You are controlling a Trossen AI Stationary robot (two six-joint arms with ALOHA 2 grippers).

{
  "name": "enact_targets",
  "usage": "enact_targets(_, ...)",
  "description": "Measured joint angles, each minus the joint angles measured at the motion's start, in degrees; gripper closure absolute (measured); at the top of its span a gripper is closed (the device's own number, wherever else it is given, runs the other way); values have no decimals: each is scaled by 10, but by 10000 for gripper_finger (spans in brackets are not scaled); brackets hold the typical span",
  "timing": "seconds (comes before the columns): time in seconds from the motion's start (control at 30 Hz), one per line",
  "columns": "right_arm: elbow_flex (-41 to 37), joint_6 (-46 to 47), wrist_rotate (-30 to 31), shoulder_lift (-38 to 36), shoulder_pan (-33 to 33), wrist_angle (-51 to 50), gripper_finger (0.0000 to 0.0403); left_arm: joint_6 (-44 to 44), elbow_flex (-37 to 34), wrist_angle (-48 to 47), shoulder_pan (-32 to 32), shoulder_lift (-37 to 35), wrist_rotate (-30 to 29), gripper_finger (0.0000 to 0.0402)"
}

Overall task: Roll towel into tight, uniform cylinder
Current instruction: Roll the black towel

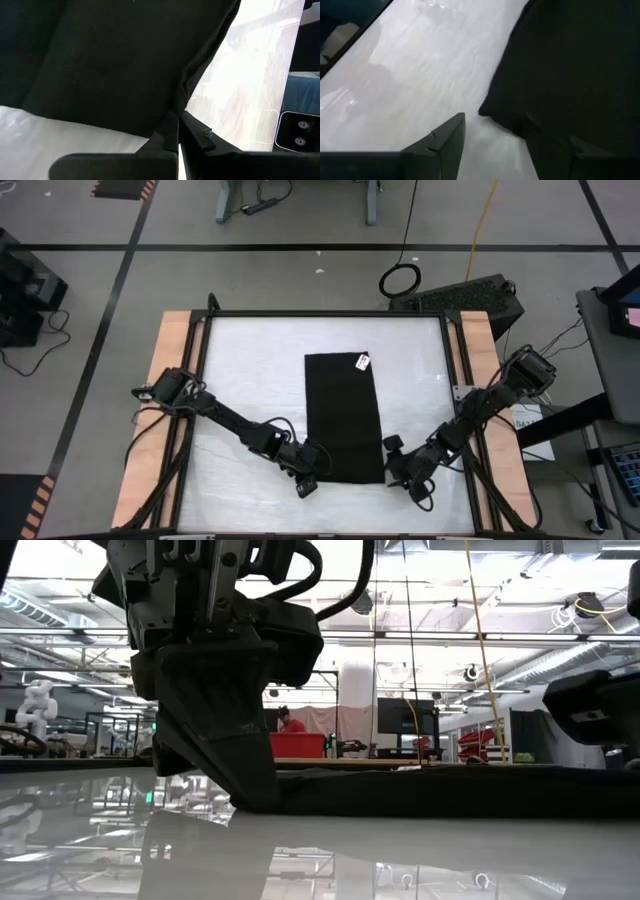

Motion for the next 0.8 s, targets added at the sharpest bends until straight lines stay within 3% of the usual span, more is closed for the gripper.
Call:
enact_targets(0.17, 0, -9, 38, 0, 7, 16, 227, 0, 0, 3, 3, 0, -2, 400)
enact_targets(0.43, 0, 14, 42, 0, 13, -1, 268, -5, 0, 19, 4, 0, 3, 400)
enact_targets(0.63, 1, -4, 39, -1, 23, 54, 235, -14, 0, 21, 4, 0, 4, 400)
enact_targets(0.8, 2, -2, 51, -1, 31, 38, 211, -15, 0, 36, 5, 0, -1, 400)
